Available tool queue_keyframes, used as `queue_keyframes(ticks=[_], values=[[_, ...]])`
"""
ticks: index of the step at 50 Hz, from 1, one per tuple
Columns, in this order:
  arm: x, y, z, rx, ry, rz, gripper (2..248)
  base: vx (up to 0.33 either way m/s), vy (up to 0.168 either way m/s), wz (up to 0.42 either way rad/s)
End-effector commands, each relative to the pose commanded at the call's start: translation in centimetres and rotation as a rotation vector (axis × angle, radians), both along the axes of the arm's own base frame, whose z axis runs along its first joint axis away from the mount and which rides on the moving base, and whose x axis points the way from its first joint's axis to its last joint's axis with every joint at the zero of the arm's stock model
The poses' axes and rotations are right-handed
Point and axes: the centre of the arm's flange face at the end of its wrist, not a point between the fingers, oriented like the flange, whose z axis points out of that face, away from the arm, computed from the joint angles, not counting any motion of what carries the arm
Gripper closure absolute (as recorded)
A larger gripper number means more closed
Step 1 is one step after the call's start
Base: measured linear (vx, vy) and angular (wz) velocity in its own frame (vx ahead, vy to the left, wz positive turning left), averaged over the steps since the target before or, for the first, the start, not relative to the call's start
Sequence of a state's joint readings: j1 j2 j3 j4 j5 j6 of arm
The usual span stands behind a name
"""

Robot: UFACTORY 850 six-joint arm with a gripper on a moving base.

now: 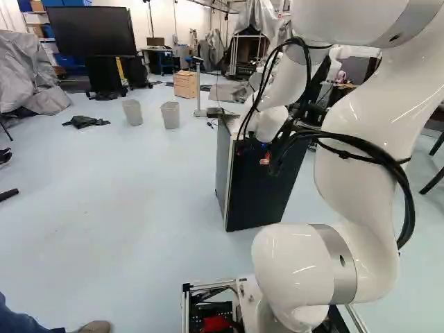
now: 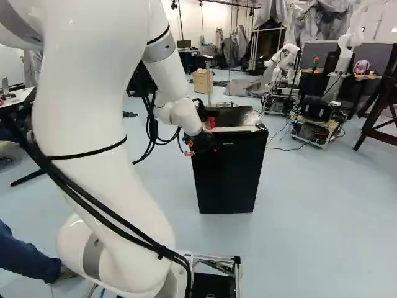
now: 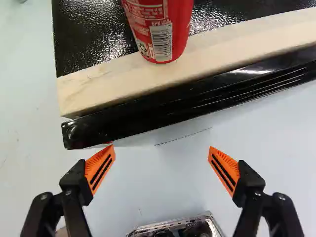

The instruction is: Grab a drink from the fridge

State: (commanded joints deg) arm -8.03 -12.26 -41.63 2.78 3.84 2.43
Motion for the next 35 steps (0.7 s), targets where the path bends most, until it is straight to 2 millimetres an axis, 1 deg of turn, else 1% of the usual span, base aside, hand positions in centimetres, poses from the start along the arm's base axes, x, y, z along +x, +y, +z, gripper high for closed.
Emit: queue_keyframes(ticks=[35], values=[[0.35,-0.07,0.25,-0.009,-0.047,-0.001,3,0.0,0.0,0.0]])
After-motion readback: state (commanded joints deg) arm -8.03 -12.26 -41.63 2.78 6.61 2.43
